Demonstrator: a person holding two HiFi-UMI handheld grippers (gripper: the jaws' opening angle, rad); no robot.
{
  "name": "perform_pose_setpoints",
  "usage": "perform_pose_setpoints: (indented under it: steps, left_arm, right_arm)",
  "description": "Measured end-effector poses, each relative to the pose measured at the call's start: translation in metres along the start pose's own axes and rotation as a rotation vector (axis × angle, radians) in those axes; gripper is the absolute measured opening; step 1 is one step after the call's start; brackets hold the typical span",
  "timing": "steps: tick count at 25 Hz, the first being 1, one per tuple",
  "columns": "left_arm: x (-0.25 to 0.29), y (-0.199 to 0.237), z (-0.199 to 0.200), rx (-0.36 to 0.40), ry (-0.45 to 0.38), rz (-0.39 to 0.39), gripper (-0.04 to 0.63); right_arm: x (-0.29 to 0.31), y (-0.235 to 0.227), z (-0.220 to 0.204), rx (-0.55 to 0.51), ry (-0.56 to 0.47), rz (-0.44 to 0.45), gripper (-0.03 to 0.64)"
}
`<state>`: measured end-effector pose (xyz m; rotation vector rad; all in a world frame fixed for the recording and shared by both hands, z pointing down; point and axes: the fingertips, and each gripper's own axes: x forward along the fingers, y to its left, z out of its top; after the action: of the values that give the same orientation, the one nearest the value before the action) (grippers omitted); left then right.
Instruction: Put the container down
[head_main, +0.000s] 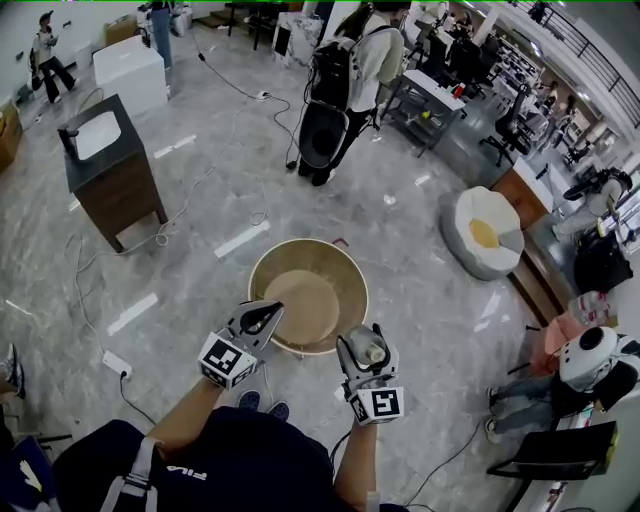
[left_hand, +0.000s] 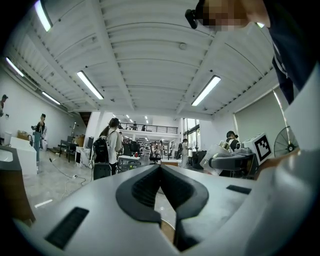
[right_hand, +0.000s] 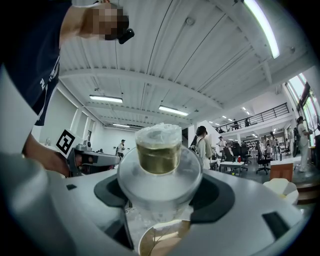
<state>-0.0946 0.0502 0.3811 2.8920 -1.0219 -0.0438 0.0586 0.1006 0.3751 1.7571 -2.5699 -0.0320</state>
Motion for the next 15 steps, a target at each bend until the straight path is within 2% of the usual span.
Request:
perform_pose_setpoints:
  steps: [3, 9, 15]
  left_arm:
    - [0.007, -0.01, 0.003, -0.027, -0.007, 0.002, 0.025]
    - [0.018, -0.022, -0.002, -0.042, -0.004, 0.006, 0.025]
    - [0.014, -0.026, -0.009, -0.053, 0.01, 0.049, 0.025]
  right_arm:
    - [-0.006, -0.007, 0.003, 0.008, -0.011, 0.004, 0.344]
    - [-0.011, -0.018, -0.009, -0.042, 0.014, 0.008, 0.344]
    - [-0.015, -0.021, -0.017, -0.024, 0.02, 0.039, 0.344]
